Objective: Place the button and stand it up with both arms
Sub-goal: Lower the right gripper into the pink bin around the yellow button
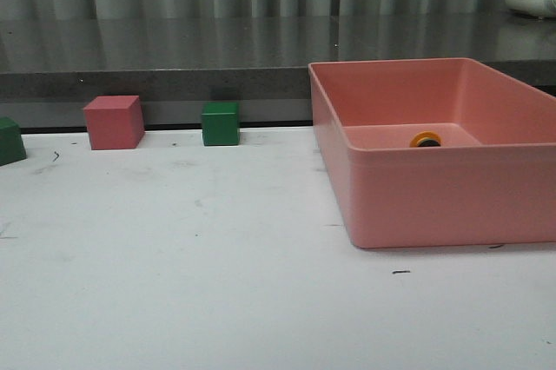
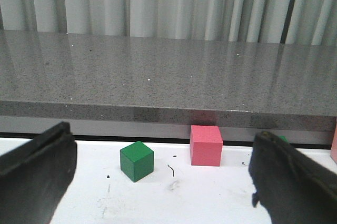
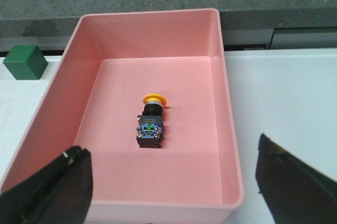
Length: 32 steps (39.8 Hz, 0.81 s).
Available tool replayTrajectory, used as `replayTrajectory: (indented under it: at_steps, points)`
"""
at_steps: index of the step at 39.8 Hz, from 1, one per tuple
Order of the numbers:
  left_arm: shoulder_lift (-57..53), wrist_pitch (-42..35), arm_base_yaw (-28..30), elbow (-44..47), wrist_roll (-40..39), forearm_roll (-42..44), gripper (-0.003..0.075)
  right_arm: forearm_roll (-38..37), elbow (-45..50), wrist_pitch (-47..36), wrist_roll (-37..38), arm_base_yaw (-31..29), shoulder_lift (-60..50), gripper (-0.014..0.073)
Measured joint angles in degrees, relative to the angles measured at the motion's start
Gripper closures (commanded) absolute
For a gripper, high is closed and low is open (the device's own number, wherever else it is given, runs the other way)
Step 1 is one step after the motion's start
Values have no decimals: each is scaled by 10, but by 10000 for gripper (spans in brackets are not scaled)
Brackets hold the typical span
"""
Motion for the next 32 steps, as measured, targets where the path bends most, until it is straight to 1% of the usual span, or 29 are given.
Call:
replayTrajectory:
  at_steps: [6,11,16,20,26,32]
  points:
    - [0,0,0,0,0,0,101,0,-85,0,0,4,146,-50]
    - [0,0,0,0,0,0,100,0,-167,29,0,26,251,-50]
    - [0,0,0,0,0,0,100,0,-257,95,0,53,344,-48]
    - [0,0,0,0,0,0,100,1,-319,154,3,59,408,-48]
    - [0,0,0,0,0,0,100,-10,-397,214,43,56,480,-48]
    - [0,0,0,0,0,0,100,-48,-460,261,95,55,545,-48]
